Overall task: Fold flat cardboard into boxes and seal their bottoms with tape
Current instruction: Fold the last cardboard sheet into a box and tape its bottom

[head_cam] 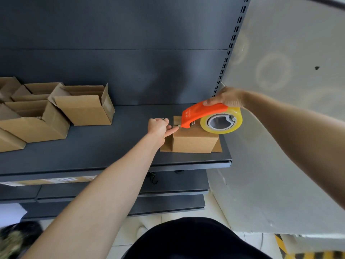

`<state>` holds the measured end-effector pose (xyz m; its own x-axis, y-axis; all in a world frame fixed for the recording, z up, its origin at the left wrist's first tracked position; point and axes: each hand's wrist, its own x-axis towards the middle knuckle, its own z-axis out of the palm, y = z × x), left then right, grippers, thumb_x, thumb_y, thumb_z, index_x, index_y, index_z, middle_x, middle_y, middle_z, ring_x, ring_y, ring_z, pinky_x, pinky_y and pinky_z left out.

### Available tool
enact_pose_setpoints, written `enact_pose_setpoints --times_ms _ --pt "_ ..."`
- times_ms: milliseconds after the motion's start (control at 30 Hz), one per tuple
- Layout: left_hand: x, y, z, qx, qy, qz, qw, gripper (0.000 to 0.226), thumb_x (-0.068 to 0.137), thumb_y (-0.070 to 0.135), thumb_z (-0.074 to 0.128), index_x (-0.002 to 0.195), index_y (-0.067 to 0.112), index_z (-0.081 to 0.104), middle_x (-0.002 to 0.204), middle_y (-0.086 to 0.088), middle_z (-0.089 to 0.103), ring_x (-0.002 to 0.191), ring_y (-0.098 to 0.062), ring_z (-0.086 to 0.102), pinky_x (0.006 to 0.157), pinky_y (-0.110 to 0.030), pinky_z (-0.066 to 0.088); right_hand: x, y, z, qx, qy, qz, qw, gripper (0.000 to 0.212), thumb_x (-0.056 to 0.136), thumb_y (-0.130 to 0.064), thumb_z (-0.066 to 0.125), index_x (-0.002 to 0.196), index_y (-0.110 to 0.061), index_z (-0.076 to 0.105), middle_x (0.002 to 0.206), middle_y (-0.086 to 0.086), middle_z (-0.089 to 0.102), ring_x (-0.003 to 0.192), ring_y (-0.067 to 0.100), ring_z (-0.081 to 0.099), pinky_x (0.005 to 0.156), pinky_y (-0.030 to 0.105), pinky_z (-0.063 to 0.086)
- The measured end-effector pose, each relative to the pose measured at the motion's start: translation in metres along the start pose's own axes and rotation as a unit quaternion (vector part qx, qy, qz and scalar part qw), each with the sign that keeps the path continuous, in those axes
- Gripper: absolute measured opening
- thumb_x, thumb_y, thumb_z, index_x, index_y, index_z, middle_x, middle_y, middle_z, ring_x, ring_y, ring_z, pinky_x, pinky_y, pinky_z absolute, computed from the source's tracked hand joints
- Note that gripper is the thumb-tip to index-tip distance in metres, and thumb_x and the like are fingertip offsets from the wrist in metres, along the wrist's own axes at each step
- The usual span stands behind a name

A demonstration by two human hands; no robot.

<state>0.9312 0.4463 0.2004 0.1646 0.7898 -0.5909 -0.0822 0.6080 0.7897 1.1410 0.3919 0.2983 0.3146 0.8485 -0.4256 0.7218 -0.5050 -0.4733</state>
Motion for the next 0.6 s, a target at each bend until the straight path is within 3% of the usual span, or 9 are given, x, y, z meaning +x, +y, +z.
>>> enact_pose_setpoints --times_ms 267,600 --pt "0.006 -0.002 -0.008 0.009 0.013 0.019 1.0 0.019 0.094 0.002 0.053 0.113 0.005 0.05 0.081 -0.008 0.046 0.066 -0.015 0.058 0.07 -0.039 0.061 0.002 -0.01 0.004 -0.035 0.002 -0.006 0.999 0.063 0.072 -0.066 0.065 0.097 -0.008 0.067 0.101 0.011 0.067 0.094 0.028 0.063 0.095 0.044 0.048" --pt "0.011 -0.005 -0.013 -0.044 0.009 0.088 0.995 0.003 0.098 0.007 0.048 0.097 0.008 0.045 0.087 -0.008 0.045 0.065 -0.011 0.048 0.053 -0.032 0.058 0.005 -0.017 0.005 -0.049 -0.003 -0.005 0.999 0.065 0.077 -0.063 0.063 0.108 -0.006 0.064 0.108 0.012 0.064 0.102 0.029 0.06 0.099 0.045 0.045"
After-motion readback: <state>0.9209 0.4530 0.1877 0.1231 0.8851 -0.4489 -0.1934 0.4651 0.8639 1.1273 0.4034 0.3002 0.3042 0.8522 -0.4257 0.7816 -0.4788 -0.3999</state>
